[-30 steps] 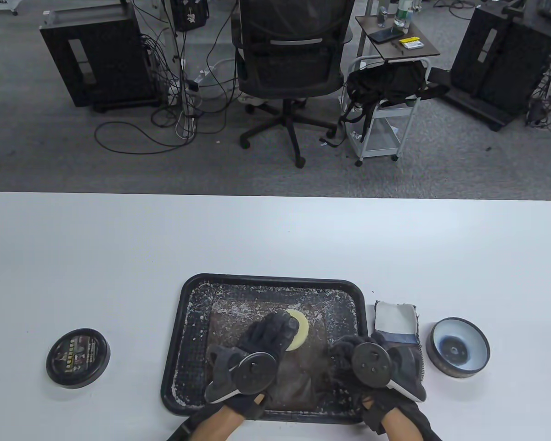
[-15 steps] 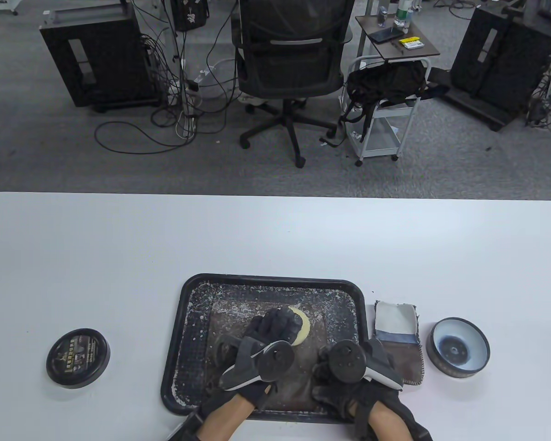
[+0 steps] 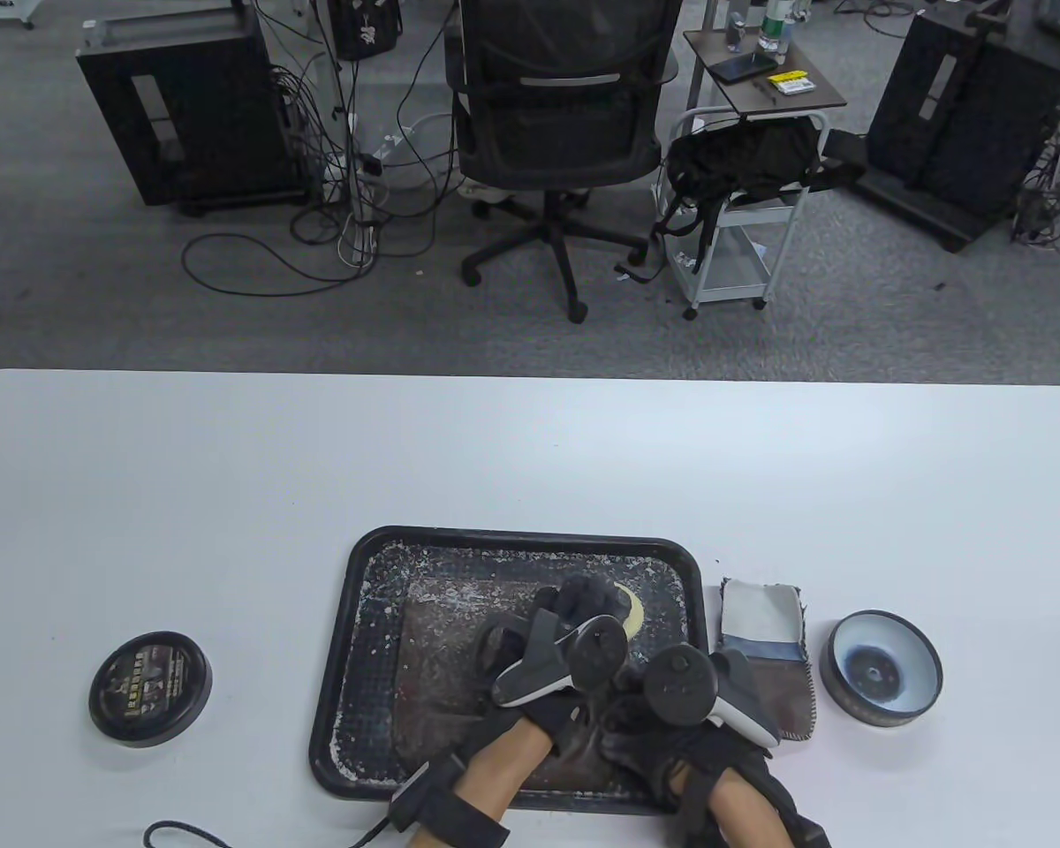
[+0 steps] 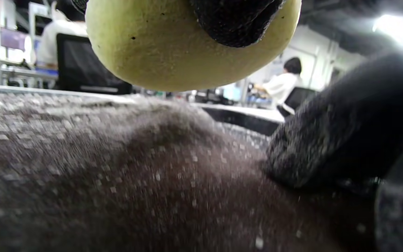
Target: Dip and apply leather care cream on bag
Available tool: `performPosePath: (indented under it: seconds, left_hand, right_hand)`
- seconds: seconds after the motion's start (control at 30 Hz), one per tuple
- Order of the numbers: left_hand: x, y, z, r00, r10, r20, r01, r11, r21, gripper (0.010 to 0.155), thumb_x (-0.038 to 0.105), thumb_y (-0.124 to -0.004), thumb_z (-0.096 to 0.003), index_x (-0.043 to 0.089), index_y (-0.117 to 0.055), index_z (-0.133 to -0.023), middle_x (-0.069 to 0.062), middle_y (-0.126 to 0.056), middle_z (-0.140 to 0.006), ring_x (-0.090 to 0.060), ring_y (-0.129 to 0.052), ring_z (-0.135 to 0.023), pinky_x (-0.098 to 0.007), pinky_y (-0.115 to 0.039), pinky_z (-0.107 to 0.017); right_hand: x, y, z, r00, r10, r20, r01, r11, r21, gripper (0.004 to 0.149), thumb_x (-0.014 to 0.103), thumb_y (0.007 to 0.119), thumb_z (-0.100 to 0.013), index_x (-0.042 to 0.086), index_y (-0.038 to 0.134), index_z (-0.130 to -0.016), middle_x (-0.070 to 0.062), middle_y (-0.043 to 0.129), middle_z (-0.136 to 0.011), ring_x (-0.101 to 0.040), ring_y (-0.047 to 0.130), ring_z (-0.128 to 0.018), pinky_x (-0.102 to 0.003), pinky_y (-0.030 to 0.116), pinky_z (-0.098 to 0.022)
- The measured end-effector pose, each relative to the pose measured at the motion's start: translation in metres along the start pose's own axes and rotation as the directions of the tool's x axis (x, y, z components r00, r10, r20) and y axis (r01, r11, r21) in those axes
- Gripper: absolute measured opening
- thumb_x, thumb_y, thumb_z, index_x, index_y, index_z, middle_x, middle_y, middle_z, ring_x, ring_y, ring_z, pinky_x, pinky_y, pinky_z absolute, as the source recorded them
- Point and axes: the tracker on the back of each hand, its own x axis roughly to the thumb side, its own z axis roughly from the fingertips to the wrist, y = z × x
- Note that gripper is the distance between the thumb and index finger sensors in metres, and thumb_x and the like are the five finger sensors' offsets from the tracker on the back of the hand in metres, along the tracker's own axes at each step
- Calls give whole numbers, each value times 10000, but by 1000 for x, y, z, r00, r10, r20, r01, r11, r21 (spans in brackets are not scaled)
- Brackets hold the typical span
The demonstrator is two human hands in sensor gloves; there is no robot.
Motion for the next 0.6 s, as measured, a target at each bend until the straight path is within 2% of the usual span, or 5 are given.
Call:
performPosePath:
  seconds: [0.2,0.6]
  left_hand:
    - [5,-13,-10,997,-40,59,44,997,-65,571,295,-764,-425,384,-603,-966,90,-588,-1079,-204,-620,-1015,-450,-586,-748]
    - [3,-18,-11,995,-78,67,87,986,-140,571,239,-789,-407,369,-637,-942,80,-600,-1063,-217,-609,-1008,-479,-557,-741]
  right_hand:
    - [0,1,-2,1000,10,-23,-11,1000,-8,389,393,831,-408,205,886,-744,-126,546,-1051,-467,453,-968,-673,420,-684]
    - [1,0,-4,998,8,-66,-10,1000,-17,368,403,849,-393,226,890,-714,-76,573,-1012,-421,465,-964,-643,422,-693]
